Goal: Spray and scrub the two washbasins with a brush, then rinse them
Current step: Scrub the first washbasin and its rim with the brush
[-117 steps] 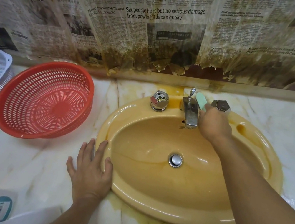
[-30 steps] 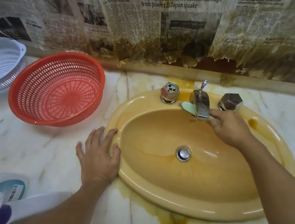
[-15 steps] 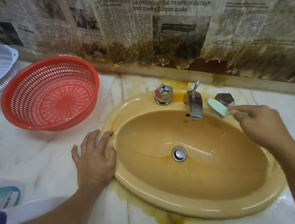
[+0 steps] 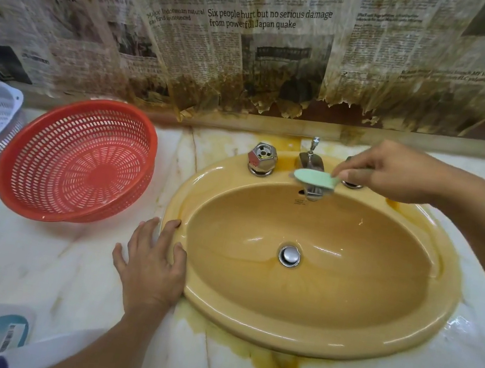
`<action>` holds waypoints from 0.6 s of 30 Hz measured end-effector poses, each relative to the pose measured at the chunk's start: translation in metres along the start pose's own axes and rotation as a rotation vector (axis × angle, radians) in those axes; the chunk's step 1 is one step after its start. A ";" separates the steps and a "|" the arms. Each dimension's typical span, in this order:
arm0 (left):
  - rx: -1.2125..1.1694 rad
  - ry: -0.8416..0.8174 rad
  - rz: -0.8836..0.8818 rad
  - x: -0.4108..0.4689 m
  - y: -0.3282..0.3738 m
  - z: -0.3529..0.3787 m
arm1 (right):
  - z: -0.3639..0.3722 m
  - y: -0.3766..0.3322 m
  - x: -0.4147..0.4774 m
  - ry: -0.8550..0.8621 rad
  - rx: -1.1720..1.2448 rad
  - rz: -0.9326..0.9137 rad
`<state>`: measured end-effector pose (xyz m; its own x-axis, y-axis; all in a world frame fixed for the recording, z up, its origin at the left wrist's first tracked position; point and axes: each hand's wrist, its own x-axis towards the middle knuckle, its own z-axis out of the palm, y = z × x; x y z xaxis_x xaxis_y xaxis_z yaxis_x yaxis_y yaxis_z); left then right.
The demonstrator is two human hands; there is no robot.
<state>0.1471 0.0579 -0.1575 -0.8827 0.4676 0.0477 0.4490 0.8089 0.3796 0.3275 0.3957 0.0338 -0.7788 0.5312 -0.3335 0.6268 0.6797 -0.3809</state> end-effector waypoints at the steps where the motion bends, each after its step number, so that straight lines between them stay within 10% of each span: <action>1: 0.001 -0.001 0.000 0.000 0.000 0.000 | -0.001 0.003 -0.003 0.004 0.020 0.004; 18: -0.007 0.002 -0.003 0.003 -0.002 0.002 | 0.012 -0.015 0.024 0.088 0.021 0.037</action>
<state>0.1437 0.0582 -0.1598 -0.8844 0.4642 0.0484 0.4453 0.8080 0.3858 0.2999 0.3920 0.0213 -0.7535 0.5990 -0.2709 0.6550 0.6486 -0.3877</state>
